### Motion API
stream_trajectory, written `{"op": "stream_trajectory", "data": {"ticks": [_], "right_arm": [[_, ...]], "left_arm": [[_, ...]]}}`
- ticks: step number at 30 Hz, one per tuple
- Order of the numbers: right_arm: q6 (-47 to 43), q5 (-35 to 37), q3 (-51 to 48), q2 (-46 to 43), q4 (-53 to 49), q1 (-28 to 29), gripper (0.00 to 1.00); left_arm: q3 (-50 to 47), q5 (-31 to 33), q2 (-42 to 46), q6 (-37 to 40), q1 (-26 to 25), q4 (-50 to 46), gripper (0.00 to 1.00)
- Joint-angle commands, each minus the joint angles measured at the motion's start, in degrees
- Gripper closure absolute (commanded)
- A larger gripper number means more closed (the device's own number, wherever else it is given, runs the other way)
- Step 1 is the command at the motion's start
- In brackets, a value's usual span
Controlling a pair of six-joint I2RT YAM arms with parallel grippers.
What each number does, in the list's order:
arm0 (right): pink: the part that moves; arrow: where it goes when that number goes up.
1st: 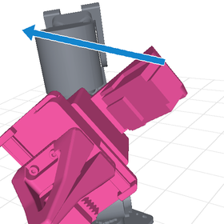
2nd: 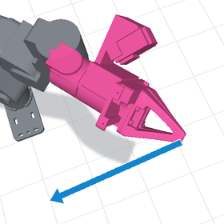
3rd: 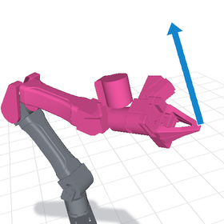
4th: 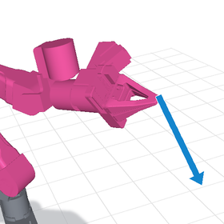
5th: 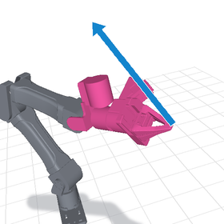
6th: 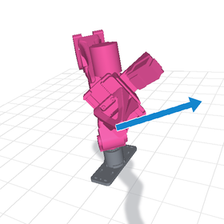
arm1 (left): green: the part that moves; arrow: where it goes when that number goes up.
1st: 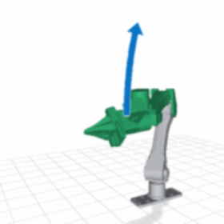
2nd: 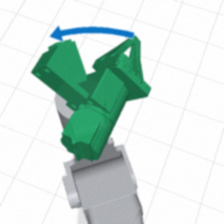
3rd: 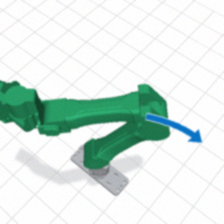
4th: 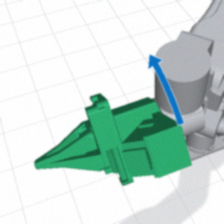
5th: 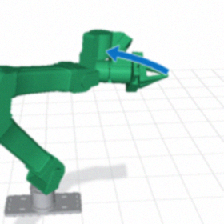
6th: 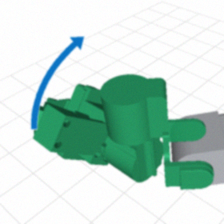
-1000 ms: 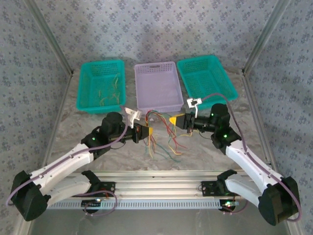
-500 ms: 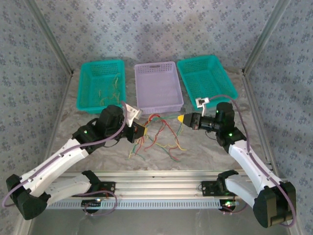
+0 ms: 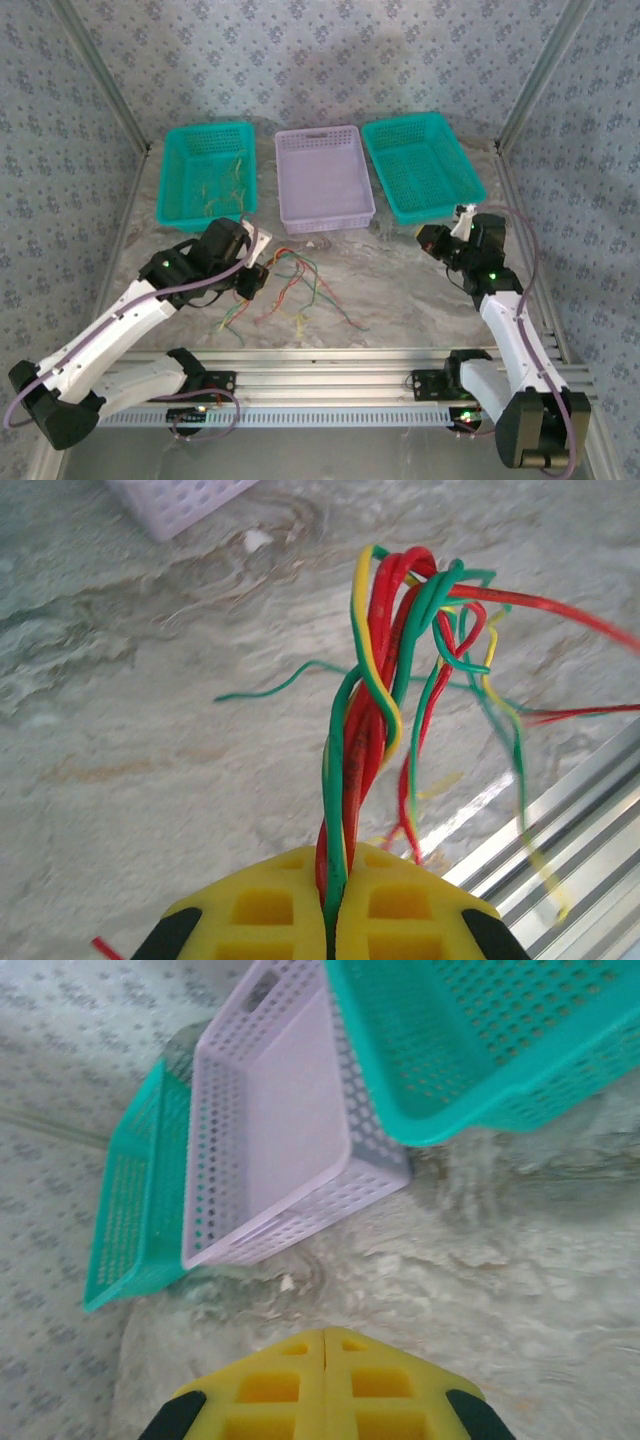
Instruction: Untangle the cables
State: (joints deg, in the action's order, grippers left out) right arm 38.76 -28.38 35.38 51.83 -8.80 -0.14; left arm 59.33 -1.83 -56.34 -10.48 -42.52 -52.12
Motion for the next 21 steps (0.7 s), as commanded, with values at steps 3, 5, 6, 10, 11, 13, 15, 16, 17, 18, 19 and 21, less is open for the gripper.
{"op": "stream_trajectory", "data": {"ticks": [3, 5, 6, 10, 11, 13, 15, 16, 17, 18, 19, 21], "right_arm": [[-0.2, -2.1, -0.3, 0.3, 2.6, 0.6, 1.00], [-0.5, -7.0, -0.6, 1.3, 7.1, 3.1, 1.00], [-1.2, -9.0, -0.7, 1.6, 9.0, 5.2, 1.00], [-10.0, -9.6, 2.4, 2.2, 8.9, 18.8, 0.67], [-12.2, -7.8, 3.5, 2.3, 7.9, 22.4, 0.60], [-16.0, -5.3, 4.9, 3.0, 7.6, 28.6, 0.46], [-16.5, -5.4, 5.5, 4.5, 9.1, 31.0, 0.36], [-16.4, -5.7, 5.6, 5.5, 10.0, 31.5, 0.34], [-16.3, -5.7, 5.7, 6.4, 10.6, 31.6, 0.32], [-16.2, -5.7, 6.0, 7.5, 10.9, 31.8, 0.30], [-16.0, -6.2, 6.0, 8.6, 12.0, 32.0, 0.29], [-15.4, -7.0, 5.7, 10.7, 14.5, 32.8, 0.28]], "left_arm": [[0.9, 2.0, -0.4, 0.0, 0.0, -2.5, 1.00], [1.0, 1.0, -1.0, -0.7, 0.0, -1.1, 1.00], [1.1, 0.0, -1.2, -1.4, 0.0, 0.0, 1.00], [0.6, -5.7, -2.6, -4.4, 0.1, 6.0, 1.00], [0.2, -7.5, -3.1, -5.2, 0.1, 7.7, 1.00], [-0.1, -11.8, -4.4, -6.5, 0.0, 10.9, 1.00], [-0.2, -15.0, -5.4, -7.5, 0.0, 12.8, 1.00], [-0.3, -16.7, -5.9, -7.8, -0.1, 14.4, 1.00], [-0.4, -18.1, -6.0, -7.9, -0.1, 15.5, 1.00], [-0.4, -19.2, -6.1, -8.3, -0.1, 16.2, 1.00], [-0.5, -20.0, -6.1, -8.5, -0.2, 16.9, 1.00], [-0.7, -21.8, -6.0, -8.9, -0.2, 18.0, 1.00]]}}
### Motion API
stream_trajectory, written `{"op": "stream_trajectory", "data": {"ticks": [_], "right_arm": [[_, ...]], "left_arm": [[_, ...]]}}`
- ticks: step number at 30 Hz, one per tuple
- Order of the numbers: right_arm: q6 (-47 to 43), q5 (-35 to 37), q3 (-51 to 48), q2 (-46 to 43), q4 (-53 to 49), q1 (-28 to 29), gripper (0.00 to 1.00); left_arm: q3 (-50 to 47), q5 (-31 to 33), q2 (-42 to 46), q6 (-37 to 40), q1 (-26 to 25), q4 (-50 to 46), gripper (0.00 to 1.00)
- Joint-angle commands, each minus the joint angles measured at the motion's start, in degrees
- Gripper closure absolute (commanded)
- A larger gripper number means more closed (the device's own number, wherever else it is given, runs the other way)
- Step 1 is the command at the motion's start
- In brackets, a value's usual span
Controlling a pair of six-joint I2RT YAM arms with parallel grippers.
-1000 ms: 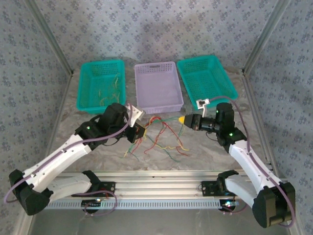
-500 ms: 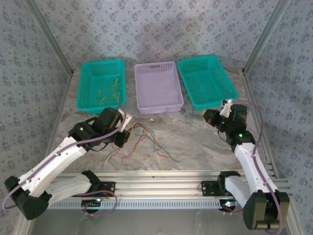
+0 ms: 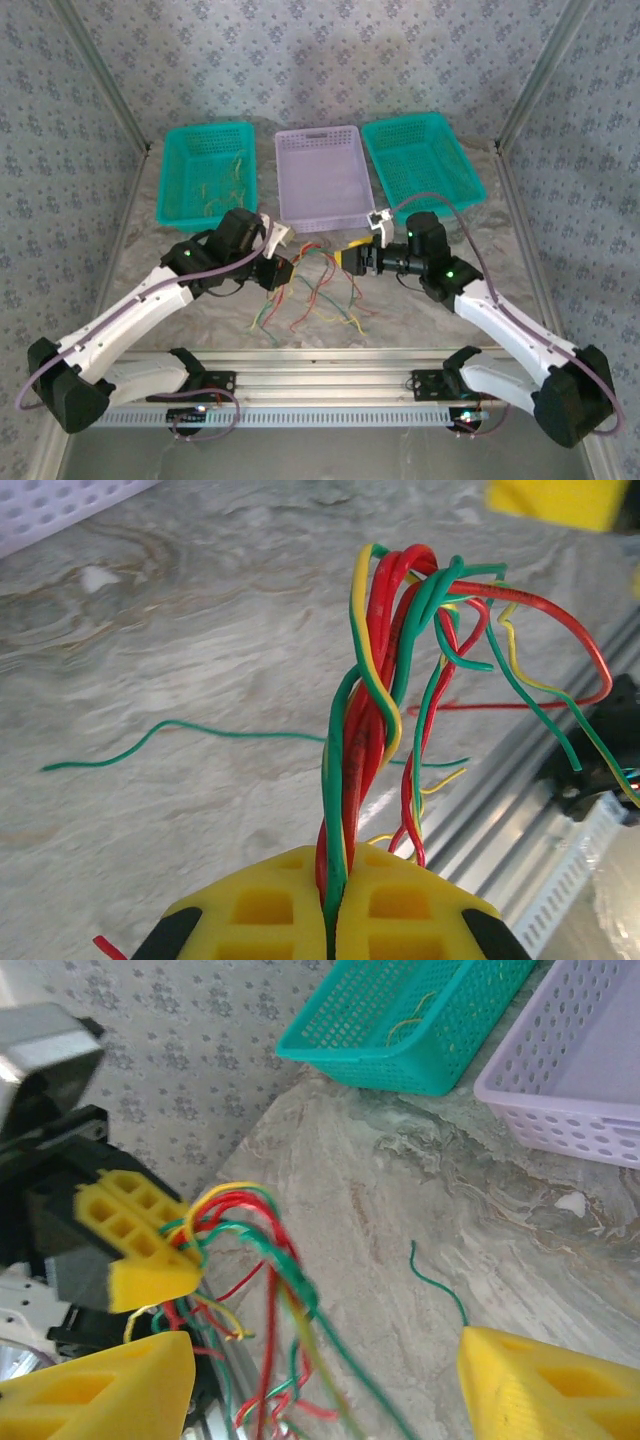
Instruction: Untangle the cables
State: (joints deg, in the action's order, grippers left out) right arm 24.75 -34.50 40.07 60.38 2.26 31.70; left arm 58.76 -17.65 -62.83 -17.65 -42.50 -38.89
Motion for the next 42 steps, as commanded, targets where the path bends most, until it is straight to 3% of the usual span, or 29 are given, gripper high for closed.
{"op": "stream_trajectory", "data": {"ticks": [1, 7, 8, 10, 12, 14, 19, 22, 28, 31, 33, 36, 40, 42], "right_arm": [[-1.7, -1.3, 1.3, 3.2, 4.0, 1.9, 0.28], [-3.2, -2.4, 2.3, 7.1, 5.3, 6.1, 0.29], [-3.4, -3.4, 2.4, 7.3, 5.8, 6.6, 0.36], [-4.4, -1.6, 3.5, 7.3, 3.5, 7.2, 0.58], [-6.4, 3.3, 5.4, 7.3, -2.4, 7.1, 0.82], [-9.2, 9.1, 7.6, 7.3, -9.9, 6.7, 0.99], [-13.5, 26.1, 11.0, 6.1, -21.2, 7.0, 1.00], [-15.8, 40.1, 12.3, 6.8, -25.0, 10.7, 1.00], [-16.1, 64.3, 13.0, 10.2, -26.3, 16.2, 1.00], [-15.1, 74.2, 13.5, 9.9, -26.2, 16.2, 1.00], [-18.4, 79.0, 11.3, 8.0, -20.1, 16.4, 1.00], [-22.4, 80.7, 6.4, 3.9, -9.4, 16.1, 1.00], [-28.0, 75.1, -1.3, -1.6, 8.1, 14.5, 1.00], [-28.5, 73.2, -1.8, -2.3, 9.0, 13.1, 1.00]], "left_arm": [[-0.3, -6.3, 0.6, -2.0, -0.2, 5.3, 1.00], [-0.9, -7.2, 1.6, -3.1, -0.2, 7.4, 1.00], [-1.0, -6.6, 1.9, -3.1, -0.2, 7.4, 1.00], [-1.3, -6.5, 2.3, -2.8, -0.1, 7.5, 1.00], [-1.3, -6.3, 2.8, -1.8, -0.1, 7.0, 1.00], [-0.4, -5.4, 2.6, 0.3, -0.1, 4.0, 1.00], [1.8, -0.9, 0.1, 5.5, -0.3, -5.6, 1.00], [2.3, -1.0, -1.8, 7.5, -1.0, -9.1, 1.00], [2.6, 0.4, -3.9, 11.2, -4.1, -13.1, 1.00], [2.2, 1.2, -4.6, 12.0, -5.4, -13.5, 1.00], [2.1, 1.6, -5.2, 12.5, -6.5, -13.8, 1.00], [2.1, 2.6, -7.0, 13.0, -7.7, -14.2, 1.00], [1.9, 2.3, -9.0, 13.3, -8.5, -14.0, 1.00], [2.0, 2.1, -9.4, 13.3, -8.8, -13.9, 1.00]]}}
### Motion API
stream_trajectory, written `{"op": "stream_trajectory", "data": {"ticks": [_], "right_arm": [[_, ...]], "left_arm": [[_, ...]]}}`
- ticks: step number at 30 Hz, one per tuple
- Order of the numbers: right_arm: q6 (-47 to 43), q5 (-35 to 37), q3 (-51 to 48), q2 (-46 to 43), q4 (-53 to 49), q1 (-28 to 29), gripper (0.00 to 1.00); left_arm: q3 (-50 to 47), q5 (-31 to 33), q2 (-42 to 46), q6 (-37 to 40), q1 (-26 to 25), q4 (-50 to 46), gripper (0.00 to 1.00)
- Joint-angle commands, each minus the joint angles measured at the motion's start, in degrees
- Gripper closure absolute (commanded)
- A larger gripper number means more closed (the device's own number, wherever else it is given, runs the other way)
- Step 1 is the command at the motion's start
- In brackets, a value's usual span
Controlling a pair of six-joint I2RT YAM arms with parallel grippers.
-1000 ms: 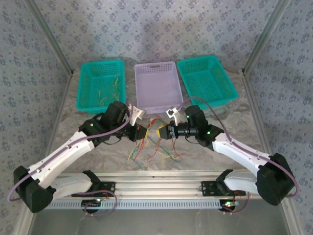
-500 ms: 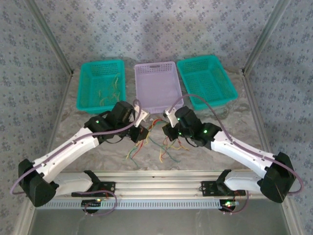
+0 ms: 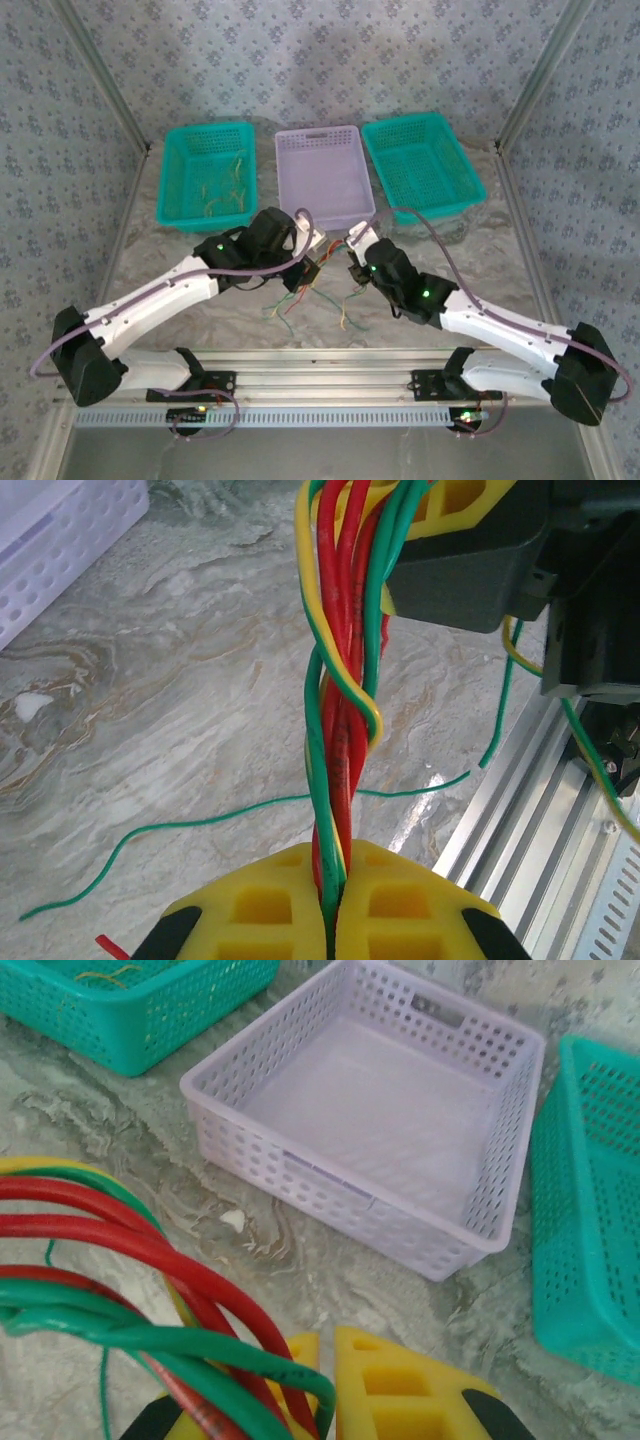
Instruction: Untangle the cables
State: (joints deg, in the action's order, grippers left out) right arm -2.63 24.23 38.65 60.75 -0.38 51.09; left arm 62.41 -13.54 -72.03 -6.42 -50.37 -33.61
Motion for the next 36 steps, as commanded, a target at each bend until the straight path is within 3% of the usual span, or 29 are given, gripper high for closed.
{"op": "stream_trajectory", "data": {"ticks": [1, 3, 6, 10, 15, 21, 25, 29, 32, 36], "right_arm": [[-0.4, 12.1, 0.5, -2.8, 9.5, -7.3, 1.00], [2.2, 8.0, 1.9, -3.3, 5.3, -8.4, 0.92], [7.4, 0.3, 4.3, -3.9, -1.6, -9.6, 0.69], [12.0, -8.5, 4.0, -5.7, -4.2, -11.9, 0.47], [15.0, -22.2, 1.9, -11.8, -3.3, -15.9, 0.35], [22.7, -40.3, 0.4, -19.6, -2.0, -23.3, 0.18], [29.6, -47.7, 3.9, -19.1, -6.8, -29.3, 0.17], [36.1, -56.0, 5.2, -16.1, -5.5, -34.7, 0.28], [38.2, -62.9, 4.9, -13.7, -1.0, -33.6, 0.36], [40.3, -63.1, 4.6, -11.0, 0.6, -27.7, 0.42]], "left_arm": [[-1.6, -1.9, -0.2, 2.1, -1.0, -19.1, 1.00], [-1.8, -1.2, 0.2, 1.9, -0.9, -18.8, 1.00], [-2.1, -1.0, 1.0, 1.5, -0.9, -18.1, 1.00], [-2.8, -0.3, 1.8, 0.3, -0.5, -16.7, 1.00], [-3.3, -1.0, 2.9, -3.2, 1.1, -14.0, 1.00], [-4.8, -6.6, 3.6, -10.7, 4.6, -7.8, 1.00], [-5.1, -9.8, 2.8, -14.0, 6.2, -5.6, 1.00], [-4.6, -9.3, 2.1, -15.9, 6.6, -5.6, 1.00], [-4.8, -9.3, 2.4, -17.9, 6.6, -3.6, 1.00], [-5.6, -7.5, 3.3, -21.4, 6.7, -1.1, 1.00]]}}
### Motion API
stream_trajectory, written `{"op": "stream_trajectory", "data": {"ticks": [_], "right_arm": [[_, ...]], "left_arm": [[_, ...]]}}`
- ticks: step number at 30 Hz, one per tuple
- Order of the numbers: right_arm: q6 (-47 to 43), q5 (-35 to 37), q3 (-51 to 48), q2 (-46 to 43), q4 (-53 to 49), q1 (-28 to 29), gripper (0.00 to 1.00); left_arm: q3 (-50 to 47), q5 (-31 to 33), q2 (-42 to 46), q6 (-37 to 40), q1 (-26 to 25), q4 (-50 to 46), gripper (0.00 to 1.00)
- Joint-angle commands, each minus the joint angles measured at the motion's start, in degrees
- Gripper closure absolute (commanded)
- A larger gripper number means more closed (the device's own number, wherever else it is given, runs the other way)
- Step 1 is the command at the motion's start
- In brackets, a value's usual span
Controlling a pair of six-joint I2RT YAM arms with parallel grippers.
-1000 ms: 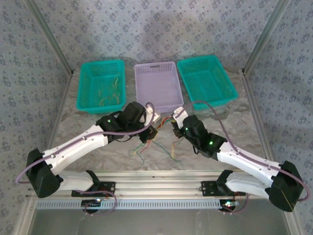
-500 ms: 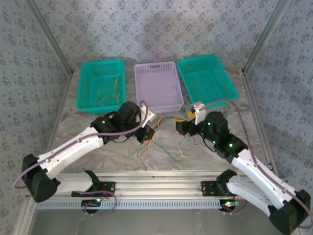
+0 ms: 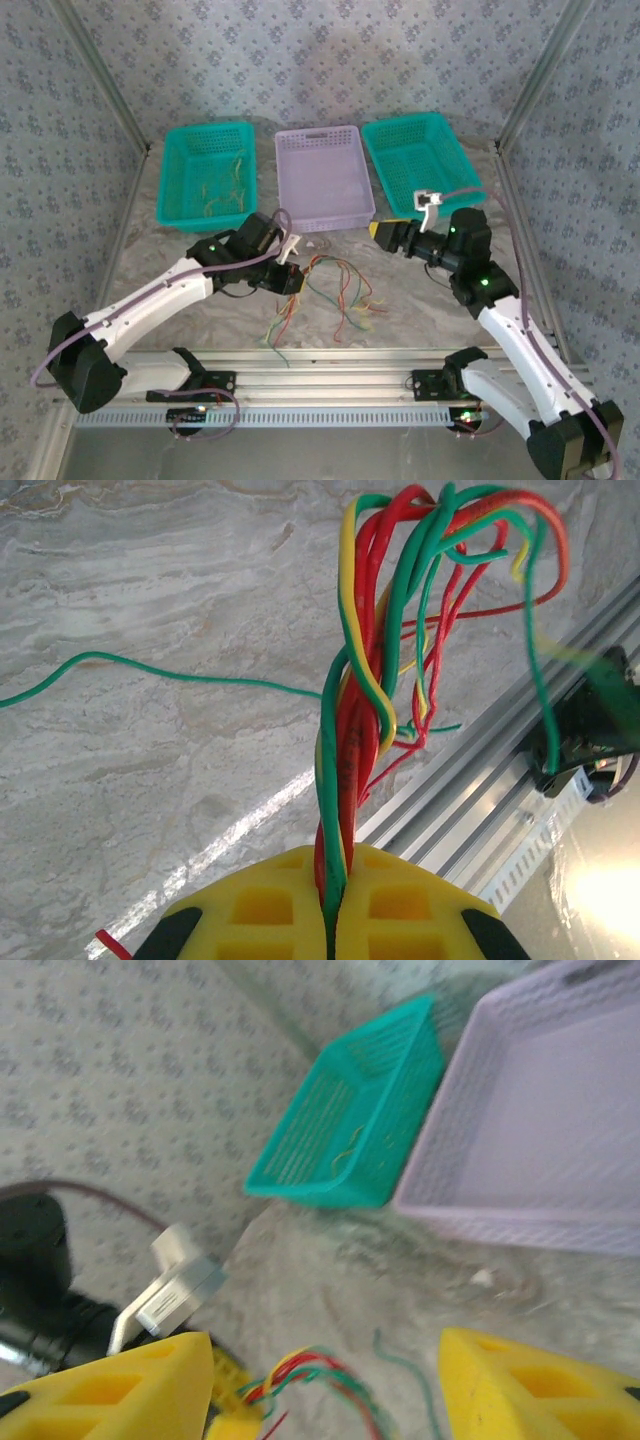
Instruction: Untangle the cables
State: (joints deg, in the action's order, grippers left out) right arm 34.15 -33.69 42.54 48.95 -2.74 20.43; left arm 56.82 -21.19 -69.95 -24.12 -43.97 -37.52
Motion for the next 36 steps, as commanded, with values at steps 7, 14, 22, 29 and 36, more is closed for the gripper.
{"op": "stream_trajectory", "data": {"ticks": [7, 14, 22, 29, 36], "right_arm": [[3.7, -2.7, 0.4, 4.8, 4.5, 13.8, 0.52], [-0.5, -1.3, -2.0, 8.5, 7.6, 20.7, 0.56], [-5.1, -1.1, -3.9, 14.8, 11.6, 24.6, 0.54], [-9.3, 3.6, -3.1, 18.7, 10.2, 26.1, 0.57], [-11.7, 8.2, -3.1, 19.0, 10.3, 26.0, 0.58]], "left_arm": [[-3.6, 2.6, 4.5, -10.4, 0.5, 11.4, 1.00], [-9.9, 5.0, 11.4, -17.5, 0.6, 24.1, 1.00], [-18.1, 7.7, 17.4, -26.5, 0.6, 38.5, 1.00], [-19.1, 7.4, 18.6, -28.7, 0.6, 40.9, 1.00], [-19.9, 5.8, 19.8, -29.8, 0.6, 42.2, 1.00]]}}
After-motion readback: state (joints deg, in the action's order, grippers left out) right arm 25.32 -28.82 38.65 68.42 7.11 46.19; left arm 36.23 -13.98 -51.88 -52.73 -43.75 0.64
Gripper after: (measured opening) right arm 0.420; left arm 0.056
